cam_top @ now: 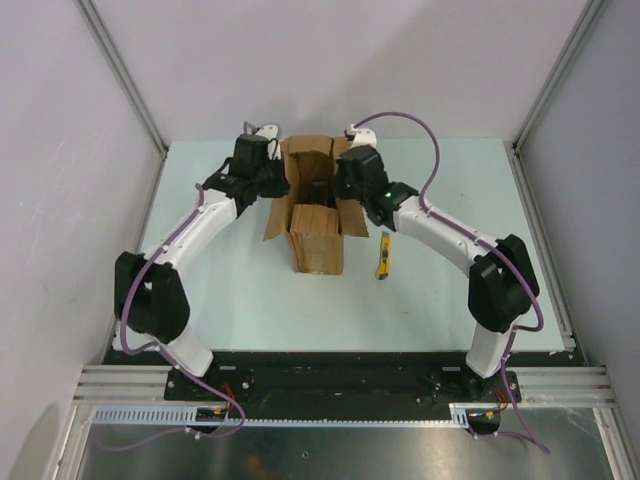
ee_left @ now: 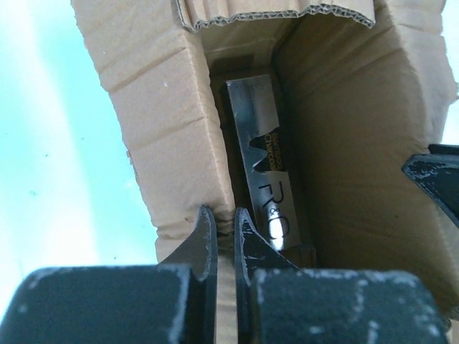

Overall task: Unpack the express box
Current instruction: Open the express box at the center of the board.

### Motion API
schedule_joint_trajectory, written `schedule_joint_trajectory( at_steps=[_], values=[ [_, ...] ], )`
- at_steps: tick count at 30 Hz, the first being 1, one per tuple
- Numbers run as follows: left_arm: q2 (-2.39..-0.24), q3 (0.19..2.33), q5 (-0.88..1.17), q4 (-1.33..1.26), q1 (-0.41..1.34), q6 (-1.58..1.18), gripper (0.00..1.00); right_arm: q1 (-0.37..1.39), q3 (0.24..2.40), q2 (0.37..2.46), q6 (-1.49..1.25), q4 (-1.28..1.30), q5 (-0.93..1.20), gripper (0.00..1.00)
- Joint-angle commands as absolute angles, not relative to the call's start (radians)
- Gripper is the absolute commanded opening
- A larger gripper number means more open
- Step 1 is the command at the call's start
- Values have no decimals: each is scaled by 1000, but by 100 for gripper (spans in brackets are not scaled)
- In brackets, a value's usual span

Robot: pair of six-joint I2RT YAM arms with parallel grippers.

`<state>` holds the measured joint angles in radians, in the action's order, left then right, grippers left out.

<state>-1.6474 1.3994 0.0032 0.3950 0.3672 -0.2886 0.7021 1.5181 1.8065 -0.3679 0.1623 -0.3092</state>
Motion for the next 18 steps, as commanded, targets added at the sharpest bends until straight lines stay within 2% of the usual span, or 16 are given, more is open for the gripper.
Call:
schedule_joint_trajectory(
  at_steps=[1, 4, 8, 11, 18],
  values=[
    [-1781, 1410, 289, 483, 351, -189, 0, 664, 1459, 1798, -339, 426, 353, 0],
    [-1795, 1424, 328, 480, 345, -199, 0, 628, 1459, 1796, -319, 433, 434, 8],
    [-1799, 1419, 287, 480, 344, -187, 0, 621, 1459, 1750, -299, 431, 318, 41],
    [-1792, 1420, 275, 480, 345, -183, 0, 618, 1476, 1697, -272, 416, 267, 48],
    [-1750, 1431, 230, 482, 371, -156, 0, 627, 1588, 1640, -166, 451, 301, 47]
  ],
)
